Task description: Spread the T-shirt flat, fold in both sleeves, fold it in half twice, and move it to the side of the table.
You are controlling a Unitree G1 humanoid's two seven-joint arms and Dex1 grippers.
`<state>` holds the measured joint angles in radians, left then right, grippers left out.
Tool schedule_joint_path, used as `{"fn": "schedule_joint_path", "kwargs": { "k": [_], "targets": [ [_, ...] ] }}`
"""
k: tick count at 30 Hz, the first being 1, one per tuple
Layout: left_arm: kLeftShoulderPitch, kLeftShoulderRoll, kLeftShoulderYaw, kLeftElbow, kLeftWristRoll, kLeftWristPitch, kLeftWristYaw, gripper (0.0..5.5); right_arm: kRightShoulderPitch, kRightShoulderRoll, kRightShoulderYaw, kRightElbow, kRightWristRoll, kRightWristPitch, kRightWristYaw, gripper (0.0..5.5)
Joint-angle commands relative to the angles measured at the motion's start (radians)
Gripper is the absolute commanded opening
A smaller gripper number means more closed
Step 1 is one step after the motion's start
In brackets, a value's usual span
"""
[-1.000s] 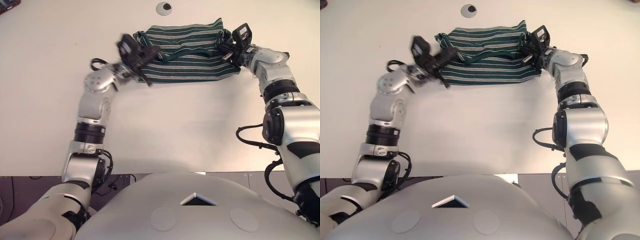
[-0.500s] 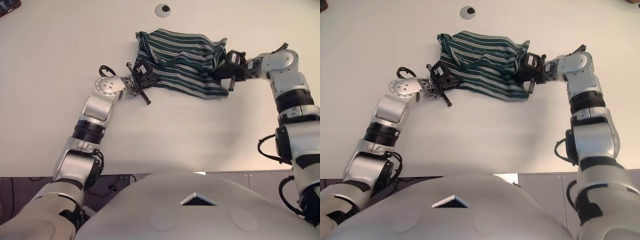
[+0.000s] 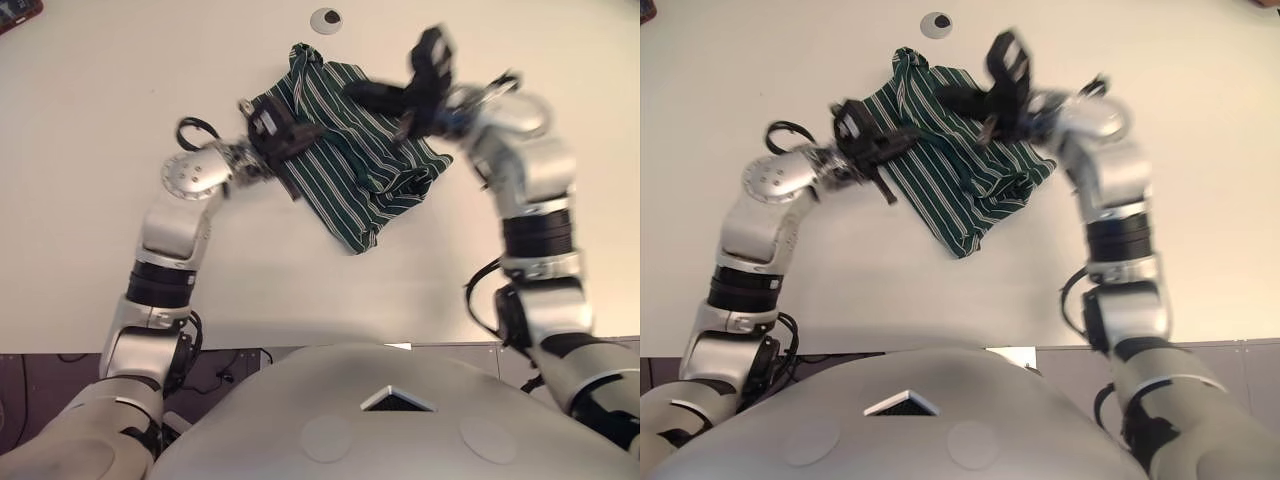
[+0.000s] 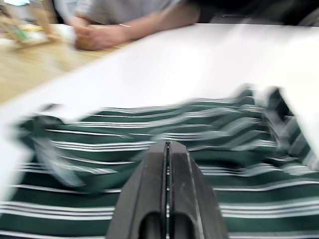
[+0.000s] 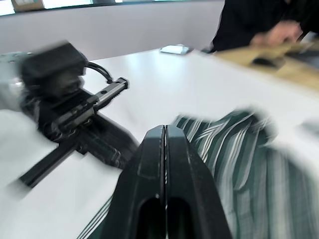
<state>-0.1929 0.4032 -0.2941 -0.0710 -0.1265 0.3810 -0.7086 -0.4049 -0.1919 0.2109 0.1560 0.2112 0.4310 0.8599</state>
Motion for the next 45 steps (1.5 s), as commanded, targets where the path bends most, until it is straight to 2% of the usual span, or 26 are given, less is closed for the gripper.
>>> {"fn": "schedule_joint_path", "kwargs": {
  "k": [1,7,10,13,18,22,26,29,33,38,42,45],
  "targets": [
    [-0.005,0.036,-0.1,0.088,0.128,0.073,0.022,0.0,0.031,0.038,0.14,0.082,-0.149,-0.014,-0.123,0.01],
    [0.026,0.068,-0.183,0.089,0.169,0.146,-0.032,0.0,-0.007,0.081,0.195,0.308,-0.291,-0.189,-0.297,0.01],
    [0.034,0.068,-0.19,0.087,0.167,0.171,-0.032,0.0,-0.037,0.073,0.163,0.467,-0.347,-0.272,-0.446,0.01],
    [0.045,0.078,-0.204,0.095,0.174,0.176,-0.032,0.0,-0.087,0.041,0.08,0.578,-0.339,-0.335,-0.546,0.01],
    [0.075,0.084,-0.211,0.11,0.182,0.169,-0.016,0.0,-0.272,-0.055,-0.037,0.799,-0.316,-0.46,-0.567,0.01],
    [0.064,0.074,-0.204,0.134,0.185,0.158,-0.001,0.0,-0.379,-0.11,-0.073,0.94,-0.325,-0.536,-0.536,0.01],
    [0.057,0.072,-0.177,0.135,0.18,0.136,0.016,0.0,-0.391,-0.106,-0.085,0.965,-0.317,-0.616,-0.466,0.01],
    [0.056,0.117,-0.166,0.113,0.187,0.107,-0.008,0.0,-0.373,-0.085,-0.073,0.916,-0.281,-0.675,-0.252,0.01],
    [0.052,0.17,-0.185,0.112,0.212,0.07,-0.05,0.0,-0.32,-0.119,0.053,0.899,-0.372,-0.75,-0.025,0.01],
    [0.053,0.244,-0.191,0.135,0.243,0.002,-0.089,0.0,-0.267,-0.229,0.222,0.929,-0.573,-0.815,0.018,0.01],
    [0.039,0.276,-0.155,0.166,0.246,-0.05,-0.085,0.0,-0.111,-0.296,0.255,0.698,-0.491,-0.787,0.252,0.01],
    [0.037,0.263,-0.123,0.178,0.236,-0.086,-0.057,0.0,-0.034,-0.301,0.24,0.539,-0.431,-0.713,0.266,0.01]
  ]
}}
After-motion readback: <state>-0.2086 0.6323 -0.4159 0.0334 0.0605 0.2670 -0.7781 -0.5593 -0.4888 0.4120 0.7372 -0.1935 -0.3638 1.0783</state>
